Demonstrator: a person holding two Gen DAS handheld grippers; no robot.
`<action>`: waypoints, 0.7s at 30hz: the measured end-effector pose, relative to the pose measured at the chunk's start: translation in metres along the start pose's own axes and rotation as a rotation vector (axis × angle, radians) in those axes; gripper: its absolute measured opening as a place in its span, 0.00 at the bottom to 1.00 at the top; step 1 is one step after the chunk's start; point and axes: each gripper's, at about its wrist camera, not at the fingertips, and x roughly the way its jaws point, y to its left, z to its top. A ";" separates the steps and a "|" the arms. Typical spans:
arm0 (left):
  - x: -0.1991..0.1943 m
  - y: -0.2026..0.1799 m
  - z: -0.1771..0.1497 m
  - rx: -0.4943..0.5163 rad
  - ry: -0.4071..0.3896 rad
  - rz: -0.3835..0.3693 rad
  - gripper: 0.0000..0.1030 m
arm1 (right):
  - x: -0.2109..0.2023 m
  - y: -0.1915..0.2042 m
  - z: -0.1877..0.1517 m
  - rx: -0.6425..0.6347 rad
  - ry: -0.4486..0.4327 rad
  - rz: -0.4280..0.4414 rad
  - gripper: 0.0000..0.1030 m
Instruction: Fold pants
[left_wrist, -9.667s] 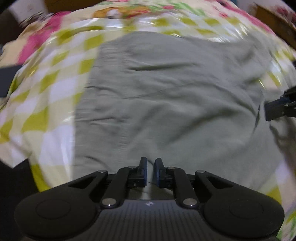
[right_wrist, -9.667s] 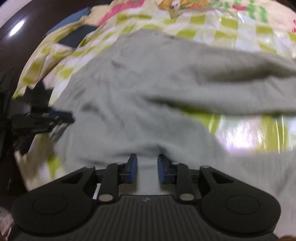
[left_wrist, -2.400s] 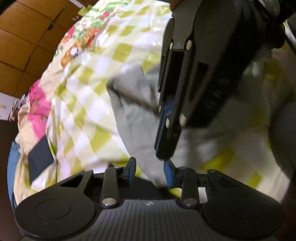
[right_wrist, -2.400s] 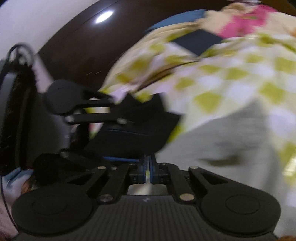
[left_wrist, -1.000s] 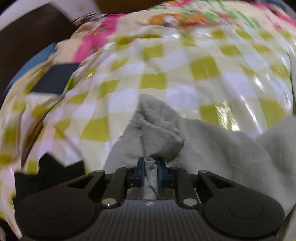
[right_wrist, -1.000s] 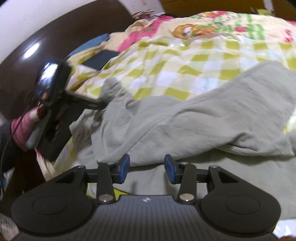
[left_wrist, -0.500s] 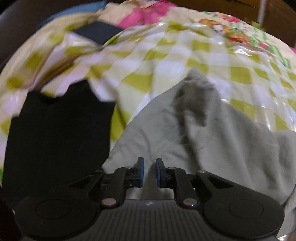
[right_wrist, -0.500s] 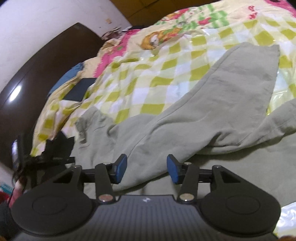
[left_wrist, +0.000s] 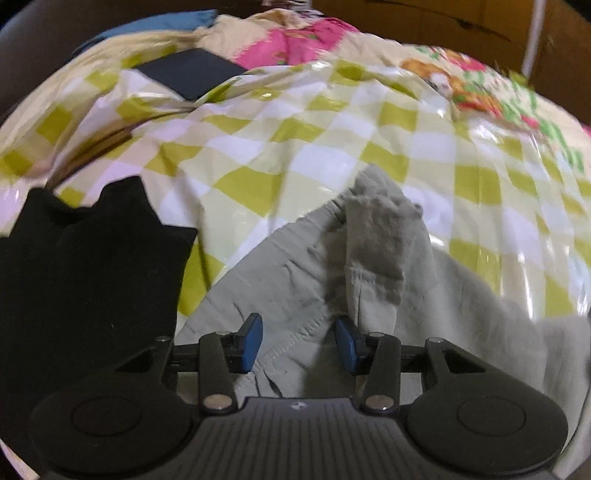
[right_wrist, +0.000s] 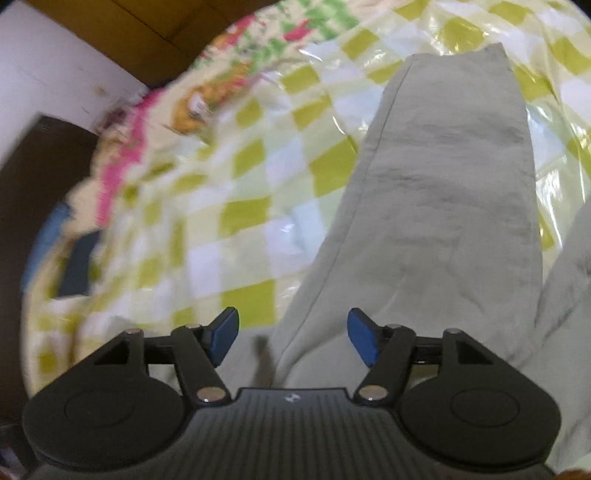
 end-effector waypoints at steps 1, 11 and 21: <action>0.000 0.002 0.000 -0.017 0.000 -0.005 0.56 | 0.009 0.001 0.000 -0.005 0.010 -0.020 0.67; -0.031 0.000 -0.010 0.024 -0.103 0.016 0.79 | -0.002 -0.038 -0.006 0.055 0.019 0.062 0.10; -0.013 -0.026 0.002 0.057 -0.094 0.064 0.84 | -0.039 -0.061 -0.020 0.079 -0.003 0.153 0.07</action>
